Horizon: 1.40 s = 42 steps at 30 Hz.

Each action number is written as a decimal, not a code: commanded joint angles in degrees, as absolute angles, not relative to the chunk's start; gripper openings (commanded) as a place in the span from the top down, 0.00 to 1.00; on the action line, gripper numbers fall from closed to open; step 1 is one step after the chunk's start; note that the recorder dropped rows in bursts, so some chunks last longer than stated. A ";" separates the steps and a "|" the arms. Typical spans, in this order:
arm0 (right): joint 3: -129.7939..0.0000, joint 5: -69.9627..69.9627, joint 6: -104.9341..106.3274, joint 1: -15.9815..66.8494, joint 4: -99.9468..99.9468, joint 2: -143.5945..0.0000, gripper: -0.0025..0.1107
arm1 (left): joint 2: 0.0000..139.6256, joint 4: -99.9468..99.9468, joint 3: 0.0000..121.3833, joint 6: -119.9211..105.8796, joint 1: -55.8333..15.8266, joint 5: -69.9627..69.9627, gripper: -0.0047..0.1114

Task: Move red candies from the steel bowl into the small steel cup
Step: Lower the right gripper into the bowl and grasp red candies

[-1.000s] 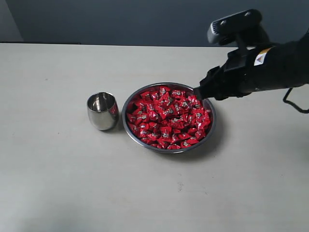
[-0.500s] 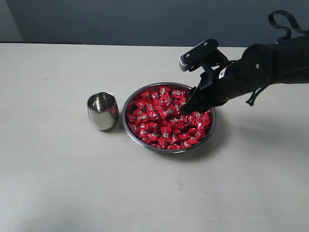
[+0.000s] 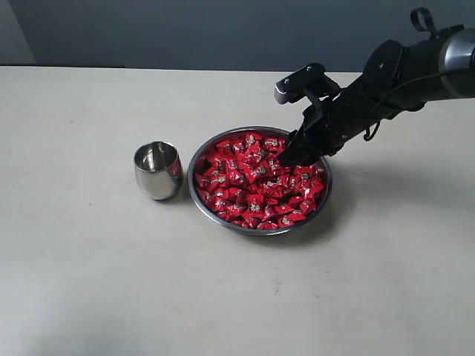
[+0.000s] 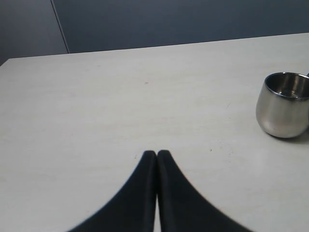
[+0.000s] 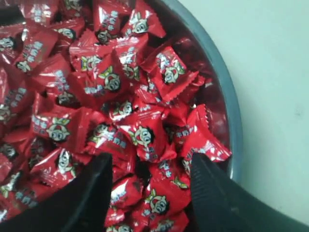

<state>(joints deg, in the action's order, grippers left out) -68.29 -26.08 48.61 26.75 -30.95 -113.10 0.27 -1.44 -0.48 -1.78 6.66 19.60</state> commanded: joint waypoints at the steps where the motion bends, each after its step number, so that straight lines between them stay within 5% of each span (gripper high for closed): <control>1: -70.64 -28.72 55.58 24.66 -39.01 -114.77 0.55 | 0.00 -1.55 0.00 -1.68 6.20 19.30 0.96; 15: -72.40 -27.81 64.36 24.66 -47.04 -119.61 0.57 | 0.00 -1.55 0.00 -1.68 6.20 19.30 0.96; 22: -72.40 -24.87 64.36 24.66 -47.45 -120.23 0.98 | 0.00 -1.55 0.00 -1.68 6.20 19.30 0.96; 42: -72.29 -30.29 64.36 24.66 -51.29 -113.22 0.98 | 0.00 -1.55 0.00 -1.68 6.20 19.30 0.96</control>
